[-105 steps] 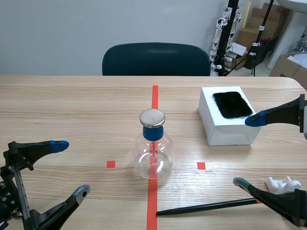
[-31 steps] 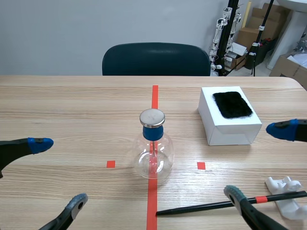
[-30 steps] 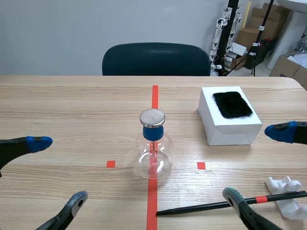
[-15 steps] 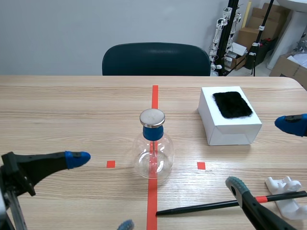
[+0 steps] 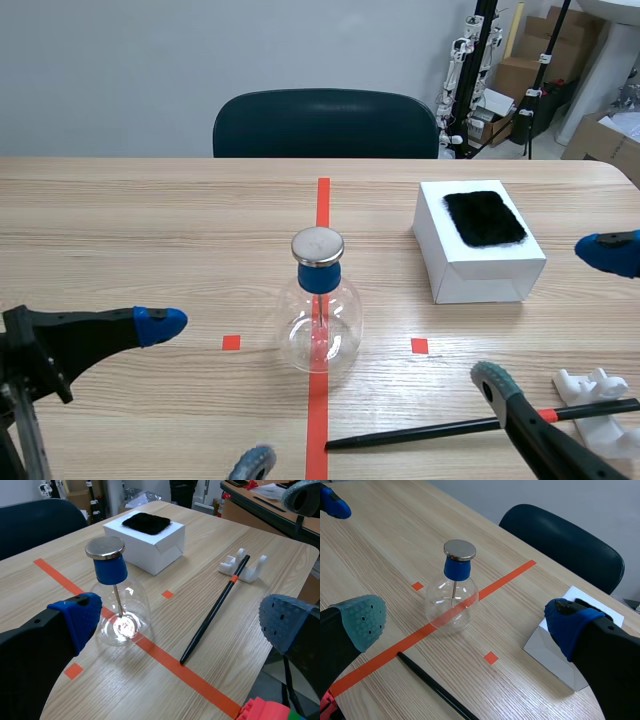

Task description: Do the electroscope experiment. return to the home posture

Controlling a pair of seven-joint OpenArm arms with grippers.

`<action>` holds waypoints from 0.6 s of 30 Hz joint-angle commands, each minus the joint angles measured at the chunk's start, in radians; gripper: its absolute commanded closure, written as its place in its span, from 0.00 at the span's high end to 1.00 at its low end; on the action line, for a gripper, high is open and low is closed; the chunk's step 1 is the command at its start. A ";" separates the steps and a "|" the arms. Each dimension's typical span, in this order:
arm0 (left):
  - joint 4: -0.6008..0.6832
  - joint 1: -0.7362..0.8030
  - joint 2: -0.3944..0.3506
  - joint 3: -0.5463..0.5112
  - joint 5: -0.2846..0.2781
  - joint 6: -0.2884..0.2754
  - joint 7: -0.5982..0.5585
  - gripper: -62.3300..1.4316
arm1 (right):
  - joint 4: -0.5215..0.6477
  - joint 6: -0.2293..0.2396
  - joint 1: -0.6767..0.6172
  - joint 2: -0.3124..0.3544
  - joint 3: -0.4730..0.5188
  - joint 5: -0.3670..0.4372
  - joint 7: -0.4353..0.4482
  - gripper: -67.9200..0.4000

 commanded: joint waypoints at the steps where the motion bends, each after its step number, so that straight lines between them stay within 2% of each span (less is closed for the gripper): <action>1: 0.019 -0.010 0.008 -0.004 0.000 -0.003 0.021 1.00 | 0.001 -0.006 -0.006 0.008 0.010 0.011 0.017 1.00; 5: 0.019 -0.017 0.008 -0.004 -0.006 -0.003 0.069 1.00 | 0.001 -0.011 -0.019 0.007 0.010 0.011 0.016 1.00; 10: 0.019 -0.018 0.008 -0.004 -0.076 -0.003 0.093 1.00 | 0.001 -0.019 -0.023 -0.029 0.012 0.011 0.005 1.00; 13: 0.019 -0.018 0.008 -0.004 -0.079 -0.002 0.116 1.00 | 0.001 -0.051 -0.036 -0.060 0.015 0.010 -0.003 1.00; 18: 0.013 -0.018 0.006 -0.005 -0.079 -0.002 0.143 1.00 | 0.001 -0.059 -0.053 -0.081 0.027 0.006 -0.003 1.00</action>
